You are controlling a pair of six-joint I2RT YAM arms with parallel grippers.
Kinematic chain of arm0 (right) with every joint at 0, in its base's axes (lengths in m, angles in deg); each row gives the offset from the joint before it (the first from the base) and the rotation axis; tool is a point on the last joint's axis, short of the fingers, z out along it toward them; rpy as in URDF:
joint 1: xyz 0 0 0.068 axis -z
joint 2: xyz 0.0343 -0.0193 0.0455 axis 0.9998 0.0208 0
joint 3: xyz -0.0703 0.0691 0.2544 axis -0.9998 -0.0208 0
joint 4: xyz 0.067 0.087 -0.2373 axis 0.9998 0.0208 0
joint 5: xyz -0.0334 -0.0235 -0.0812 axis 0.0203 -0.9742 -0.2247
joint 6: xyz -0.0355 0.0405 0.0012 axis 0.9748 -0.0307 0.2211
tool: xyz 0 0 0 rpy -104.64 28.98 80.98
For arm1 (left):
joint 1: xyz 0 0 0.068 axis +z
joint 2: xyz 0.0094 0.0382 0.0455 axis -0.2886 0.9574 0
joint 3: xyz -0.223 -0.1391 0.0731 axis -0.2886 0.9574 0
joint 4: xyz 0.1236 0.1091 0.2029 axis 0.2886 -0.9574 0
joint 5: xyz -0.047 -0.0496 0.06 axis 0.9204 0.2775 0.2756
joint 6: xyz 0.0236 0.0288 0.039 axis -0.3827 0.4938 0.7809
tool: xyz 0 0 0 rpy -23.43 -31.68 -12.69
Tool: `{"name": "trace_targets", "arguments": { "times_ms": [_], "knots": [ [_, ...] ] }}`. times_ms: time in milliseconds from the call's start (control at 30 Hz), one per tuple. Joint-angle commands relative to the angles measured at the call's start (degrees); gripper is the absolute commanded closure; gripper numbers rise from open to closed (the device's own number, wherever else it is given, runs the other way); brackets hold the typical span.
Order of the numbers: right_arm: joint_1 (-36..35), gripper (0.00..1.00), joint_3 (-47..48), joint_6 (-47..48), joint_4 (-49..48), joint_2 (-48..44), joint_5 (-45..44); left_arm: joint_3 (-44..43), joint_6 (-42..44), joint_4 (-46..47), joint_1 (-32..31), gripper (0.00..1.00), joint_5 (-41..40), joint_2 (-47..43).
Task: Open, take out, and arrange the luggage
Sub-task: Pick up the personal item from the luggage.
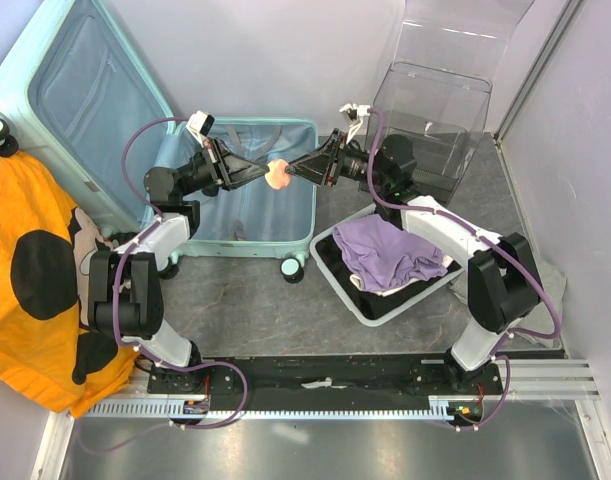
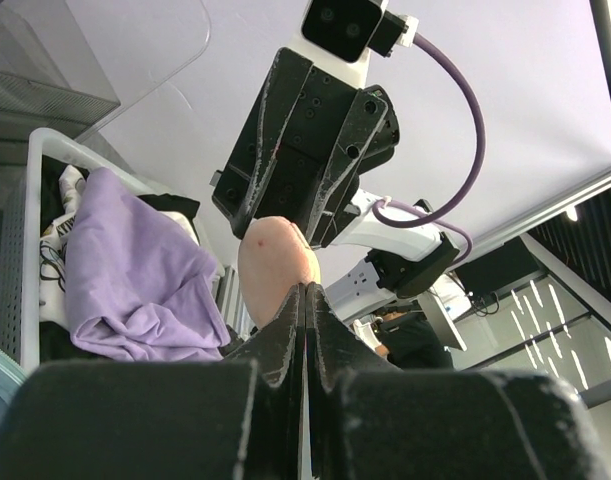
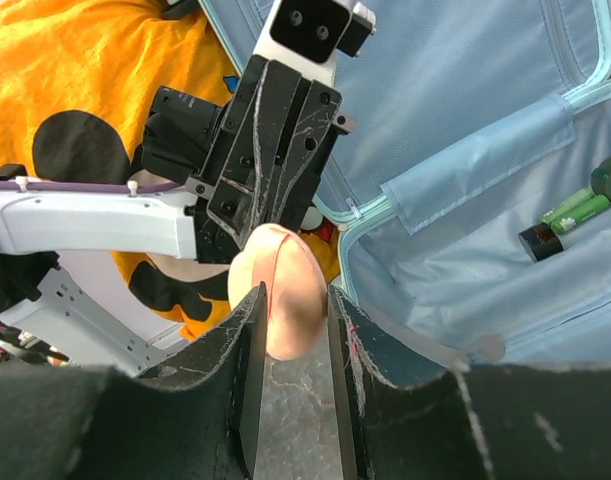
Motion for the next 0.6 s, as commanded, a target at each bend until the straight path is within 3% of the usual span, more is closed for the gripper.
{"name": "trace_targets", "arguments": {
  "times_ms": [0, 200, 367, 467, 567],
  "knots": [
    [0.14, 0.63, -0.43, -0.41, -3.45, 0.95, 2.45, -0.64, -1.04, 6.18, 0.0, 0.98, 0.82, -1.64],
    [0.14, 0.69, -0.52, -0.41, -3.63, 0.86, 3.33, -0.64, -0.78, 6.01, 0.0, 0.99, 0.91, -1.46],
    [0.14, 0.81, -0.96, -0.32, -4.25, 0.51, 3.07, -0.55, 0.44, 4.52, 0.0, 0.98, 1.35, -1.55],
    [0.14, 0.94, -1.4, 0.64, -3.89, -0.46, 2.19, -0.73, 4.92, -2.05, 0.0, 0.98, 2.14, -2.25],
    [0.49, 1.0, -2.62, 1.78, -3.72, -2.56, 0.17, -1.08, 13.7, -14.61, 0.0, 0.95, 2.58, -4.0]
  ]
}}
